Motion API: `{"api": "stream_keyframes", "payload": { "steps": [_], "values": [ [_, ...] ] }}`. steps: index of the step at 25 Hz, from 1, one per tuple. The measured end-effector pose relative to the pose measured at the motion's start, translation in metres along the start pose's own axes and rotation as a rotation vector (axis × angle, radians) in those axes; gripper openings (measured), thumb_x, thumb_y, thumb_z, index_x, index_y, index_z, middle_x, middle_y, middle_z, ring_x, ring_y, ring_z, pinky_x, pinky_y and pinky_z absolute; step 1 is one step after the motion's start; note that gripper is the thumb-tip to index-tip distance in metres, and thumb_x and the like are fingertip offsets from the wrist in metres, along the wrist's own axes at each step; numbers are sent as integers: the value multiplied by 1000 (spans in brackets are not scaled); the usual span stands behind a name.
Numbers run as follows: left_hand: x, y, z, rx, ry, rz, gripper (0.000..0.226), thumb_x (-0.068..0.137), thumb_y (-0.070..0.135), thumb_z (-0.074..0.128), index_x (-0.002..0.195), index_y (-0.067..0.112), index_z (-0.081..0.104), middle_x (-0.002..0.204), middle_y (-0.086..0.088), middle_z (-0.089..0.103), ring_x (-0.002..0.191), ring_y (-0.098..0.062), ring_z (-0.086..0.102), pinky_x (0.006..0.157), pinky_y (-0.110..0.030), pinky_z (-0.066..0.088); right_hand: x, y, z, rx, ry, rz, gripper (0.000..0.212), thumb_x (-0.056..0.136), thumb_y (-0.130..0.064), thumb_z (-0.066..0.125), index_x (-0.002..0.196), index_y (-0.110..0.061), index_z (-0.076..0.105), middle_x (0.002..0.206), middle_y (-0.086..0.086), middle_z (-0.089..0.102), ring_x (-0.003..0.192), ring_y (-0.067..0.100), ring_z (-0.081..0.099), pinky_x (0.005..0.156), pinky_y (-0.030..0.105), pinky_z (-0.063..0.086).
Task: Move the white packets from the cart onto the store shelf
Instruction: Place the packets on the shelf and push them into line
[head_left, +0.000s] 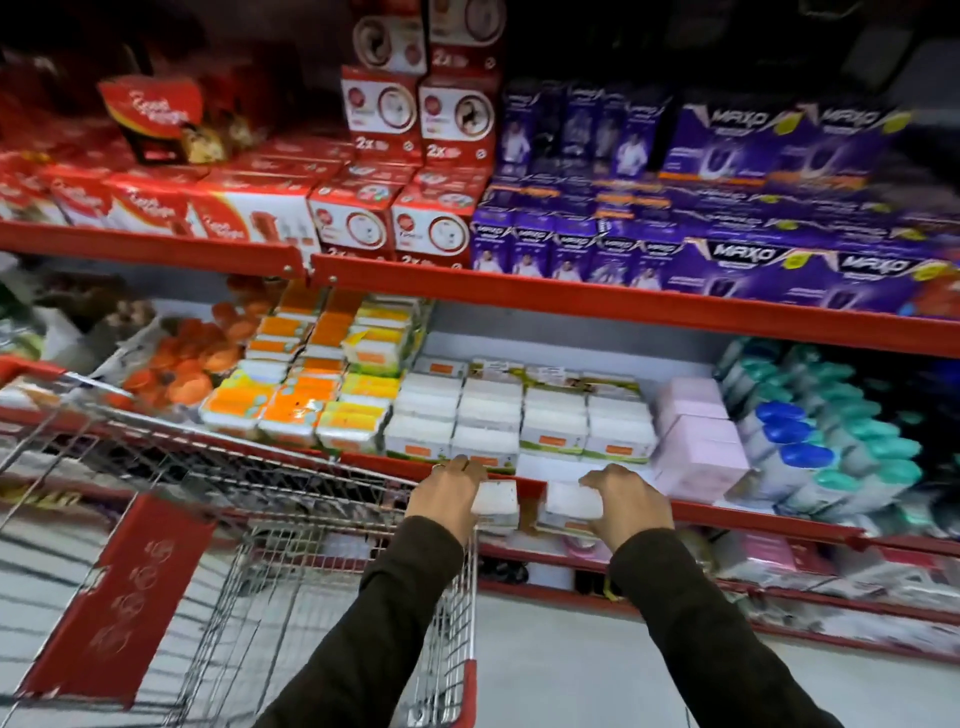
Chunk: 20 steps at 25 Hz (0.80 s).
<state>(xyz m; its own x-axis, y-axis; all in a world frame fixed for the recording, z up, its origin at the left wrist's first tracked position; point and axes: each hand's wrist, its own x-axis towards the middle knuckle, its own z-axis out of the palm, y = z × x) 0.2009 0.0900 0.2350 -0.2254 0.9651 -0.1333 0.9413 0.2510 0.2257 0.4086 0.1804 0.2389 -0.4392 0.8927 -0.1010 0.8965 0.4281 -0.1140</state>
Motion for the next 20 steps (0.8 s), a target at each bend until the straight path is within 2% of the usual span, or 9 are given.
{"api": "stream_keyframes", "payload": {
  "steps": [5, 10, 16, 20],
  "values": [
    [54, 54, -9, -14, 59, 97, 53, 82, 9, 71, 130, 20, 52, 131, -4, 54, 125, -24, 53, 99, -37, 51, 35, 52, -22, -35, 85, 99, 51, 75, -7, 74, 118, -34, 66, 114, -2, 67, 107, 21, 67, 84, 31, 54],
    [95, 87, 0, 29, 50, 147, 52, 82, 8, 73, 128, 14, 52, 128, -8, 55, 121, -27, 55, 94, -38, 55, 61, 83, -18, -63, 71, 112, 51, 73, -1, 73, 114, -30, 67, 113, 1, 67, 103, 23, 68, 83, 34, 57],
    [124, 98, 19, 153, 25, 140, 48, 80, -12, 60, 124, 3, 53, 122, -14, 59, 113, -29, 60, 90, -37, 57, 85, 86, 9, -120, 13, 80, 46, 78, 2, 69, 114, -26, 67, 111, 3, 66, 99, 24, 69, 81, 38, 60],
    [132, 94, 37, 183, -22, 130, 48, 82, -14, 55, 127, 1, 51, 128, -14, 55, 116, -29, 58, 90, -37, 57, 95, 81, 26, -127, -4, 62, 45, 82, 3, 67, 120, -20, 66, 118, 5, 61, 102, 24, 67, 84, 38, 59]
  ]
}}
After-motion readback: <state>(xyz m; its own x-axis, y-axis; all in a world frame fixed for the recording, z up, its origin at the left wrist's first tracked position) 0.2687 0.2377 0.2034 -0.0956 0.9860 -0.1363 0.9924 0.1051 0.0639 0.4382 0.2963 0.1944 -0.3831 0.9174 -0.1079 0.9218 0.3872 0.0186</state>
